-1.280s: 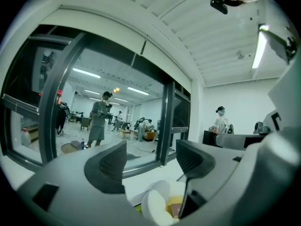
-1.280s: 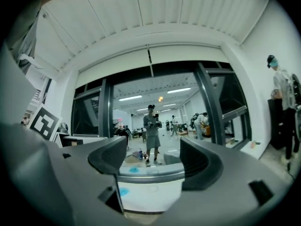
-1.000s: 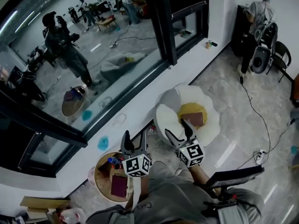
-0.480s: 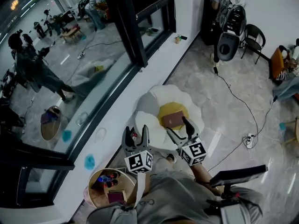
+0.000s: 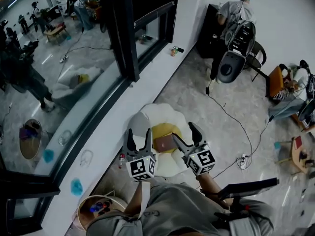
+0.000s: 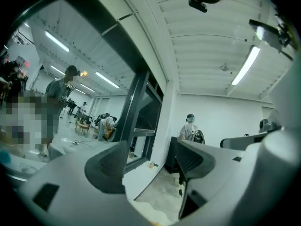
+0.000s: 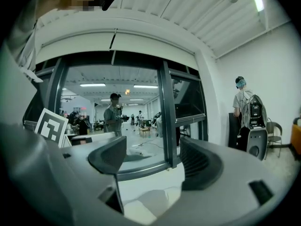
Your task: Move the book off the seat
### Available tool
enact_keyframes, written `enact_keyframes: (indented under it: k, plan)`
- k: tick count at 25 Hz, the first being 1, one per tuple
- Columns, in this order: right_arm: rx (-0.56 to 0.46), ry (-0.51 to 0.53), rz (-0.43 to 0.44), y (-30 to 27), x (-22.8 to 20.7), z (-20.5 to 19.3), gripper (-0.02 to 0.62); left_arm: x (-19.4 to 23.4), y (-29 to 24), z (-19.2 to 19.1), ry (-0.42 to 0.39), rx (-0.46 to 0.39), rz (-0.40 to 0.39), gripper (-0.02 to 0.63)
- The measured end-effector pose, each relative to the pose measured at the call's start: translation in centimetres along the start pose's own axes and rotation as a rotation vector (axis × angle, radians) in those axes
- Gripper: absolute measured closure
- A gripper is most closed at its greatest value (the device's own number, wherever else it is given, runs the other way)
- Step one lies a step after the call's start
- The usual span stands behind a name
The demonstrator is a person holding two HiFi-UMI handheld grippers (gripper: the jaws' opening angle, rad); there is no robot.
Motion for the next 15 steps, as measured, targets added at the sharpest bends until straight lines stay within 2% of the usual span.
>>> enact_keyframes:
  k: [6, 11, 15]
  plan:
    - [0.033, -0.016, -0.066, -5.3, -2.1, 0.3, 0.229, 2.4, -6.5, -0.8, 0.059, 0.066, -0.043, 0.268]
    - [0.045, 0.072, -0.076, -8.5, -3.8, 2.0, 0.229, 2.8, -9.4, 1.0, 0.119, 0.001, -0.052, 0.268]
    - [0.03, 0.043, -0.038, -10.0, -3.8, 1.8, 0.229, 3.1, -8.6, 1.6, 0.145, -0.003, -0.007, 0.268]
Point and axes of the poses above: the fingertips, and each gripper's own axes: y backward along the fingers, x to its left, z out of its top, the point moved 7 cm from there along y, backward along the fingers, and after that the axes turned 11 degrees about y, right-handed, at the moved point
